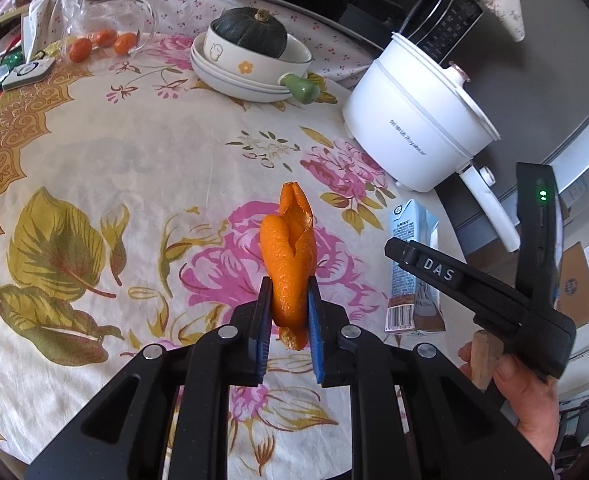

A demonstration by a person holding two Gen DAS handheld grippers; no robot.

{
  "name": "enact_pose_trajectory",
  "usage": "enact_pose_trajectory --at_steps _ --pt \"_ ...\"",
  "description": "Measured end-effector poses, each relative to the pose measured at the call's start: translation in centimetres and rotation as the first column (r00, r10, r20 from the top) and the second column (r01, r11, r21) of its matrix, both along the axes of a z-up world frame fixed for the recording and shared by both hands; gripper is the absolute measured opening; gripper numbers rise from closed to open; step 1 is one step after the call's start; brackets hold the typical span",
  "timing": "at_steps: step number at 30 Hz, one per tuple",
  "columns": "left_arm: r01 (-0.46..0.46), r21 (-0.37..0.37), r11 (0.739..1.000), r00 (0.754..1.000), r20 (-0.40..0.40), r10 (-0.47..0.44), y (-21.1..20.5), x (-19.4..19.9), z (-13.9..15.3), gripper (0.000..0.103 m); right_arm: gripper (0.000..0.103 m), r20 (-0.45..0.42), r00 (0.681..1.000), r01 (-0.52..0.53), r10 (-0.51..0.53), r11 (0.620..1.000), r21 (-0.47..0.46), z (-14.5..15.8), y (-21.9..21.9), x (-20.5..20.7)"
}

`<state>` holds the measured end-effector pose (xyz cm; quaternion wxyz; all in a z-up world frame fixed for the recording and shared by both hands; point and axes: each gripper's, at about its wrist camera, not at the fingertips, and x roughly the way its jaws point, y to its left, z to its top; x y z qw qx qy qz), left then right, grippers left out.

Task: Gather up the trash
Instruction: 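Carry the orange peel and milk carton over the brown bin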

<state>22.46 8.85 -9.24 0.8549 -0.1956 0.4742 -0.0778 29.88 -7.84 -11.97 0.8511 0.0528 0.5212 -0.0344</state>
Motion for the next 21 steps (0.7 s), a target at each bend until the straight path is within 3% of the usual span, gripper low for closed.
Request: enact_pose_trajectory --at_steps 8,21 --pt "0.023 0.016 1.0 0.996 0.087 -0.024 -0.9 -2.5 2.7 0.016 0.055 0.115 0.993 0.002 0.001 1.0 -0.023 3.9 -1.1 -4.6" --pt "0.078 0.025 0.997 0.981 0.176 -0.081 -2.6 -8.5 5.6 0.017 0.055 0.242 0.97 0.038 -0.027 0.999 -0.039 7.3 -2.7 -12.4"
